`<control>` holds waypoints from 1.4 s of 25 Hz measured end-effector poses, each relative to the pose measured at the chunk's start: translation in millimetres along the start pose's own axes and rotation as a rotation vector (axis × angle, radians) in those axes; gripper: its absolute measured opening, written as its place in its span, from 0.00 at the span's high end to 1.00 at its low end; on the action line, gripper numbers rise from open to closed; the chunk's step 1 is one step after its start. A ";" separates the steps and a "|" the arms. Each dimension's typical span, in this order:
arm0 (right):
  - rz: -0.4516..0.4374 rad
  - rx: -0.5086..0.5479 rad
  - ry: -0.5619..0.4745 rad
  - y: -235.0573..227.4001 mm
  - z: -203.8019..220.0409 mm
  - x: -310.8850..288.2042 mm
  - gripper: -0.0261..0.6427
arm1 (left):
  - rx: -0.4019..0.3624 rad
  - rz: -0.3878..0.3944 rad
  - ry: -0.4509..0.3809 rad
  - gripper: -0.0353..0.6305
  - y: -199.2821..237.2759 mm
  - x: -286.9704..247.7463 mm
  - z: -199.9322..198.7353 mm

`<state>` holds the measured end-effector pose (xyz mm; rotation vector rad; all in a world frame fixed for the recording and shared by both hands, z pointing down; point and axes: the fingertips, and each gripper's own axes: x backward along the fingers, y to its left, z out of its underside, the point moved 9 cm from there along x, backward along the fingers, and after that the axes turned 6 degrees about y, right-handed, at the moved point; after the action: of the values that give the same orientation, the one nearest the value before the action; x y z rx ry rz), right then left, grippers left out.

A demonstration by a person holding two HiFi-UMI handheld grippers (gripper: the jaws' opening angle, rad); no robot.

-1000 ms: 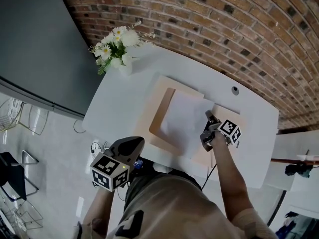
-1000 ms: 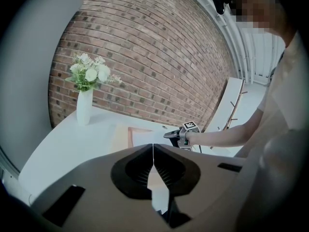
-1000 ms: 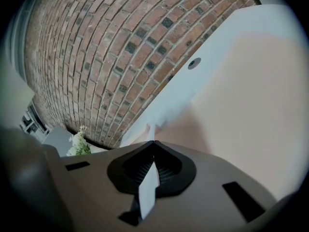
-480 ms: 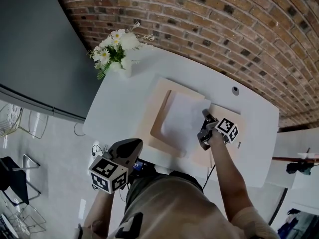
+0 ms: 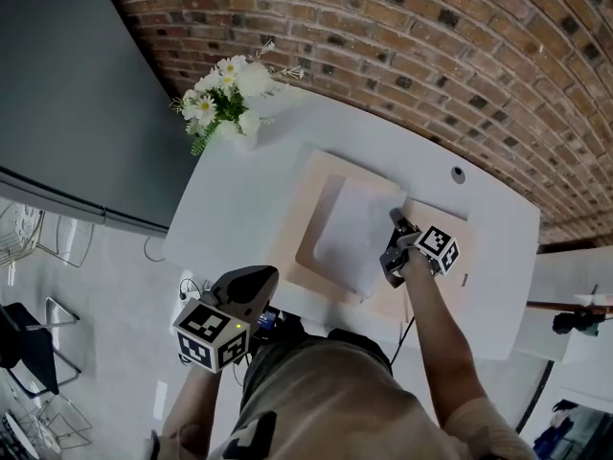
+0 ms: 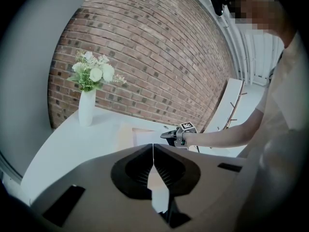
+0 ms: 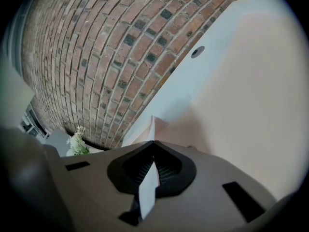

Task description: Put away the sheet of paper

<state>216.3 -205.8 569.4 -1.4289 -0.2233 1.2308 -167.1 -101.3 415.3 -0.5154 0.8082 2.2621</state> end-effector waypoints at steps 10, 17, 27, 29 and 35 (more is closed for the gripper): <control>-0.001 0.000 0.005 1.8 2.9 -5.6 0.93 | 0.006 0.000 -0.003 0.92 3.9 2.3 2.1; -0.008 -0.003 0.008 3.8 3.1 -9.3 0.93 | 0.009 -0.003 -0.004 0.92 4.3 3.2 1.9; -0.019 -0.015 0.015 4.7 8.5 -14.4 0.93 | 0.012 -0.002 0.004 0.92 2.5 4.5 5.3; -0.023 -0.017 0.016 5.1 8.8 -15.1 0.93 | 0.009 0.000 0.006 0.92 2.0 4.1 5.1; -0.032 -0.029 0.013 5.4 9.4 -17.1 0.93 | 0.005 -0.001 0.002 0.92 -0.1 3.9 3.5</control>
<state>199.2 -214.2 576.4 -1.4523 -0.2549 1.1958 -170.3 -97.1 415.7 -0.5155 0.8140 2.2588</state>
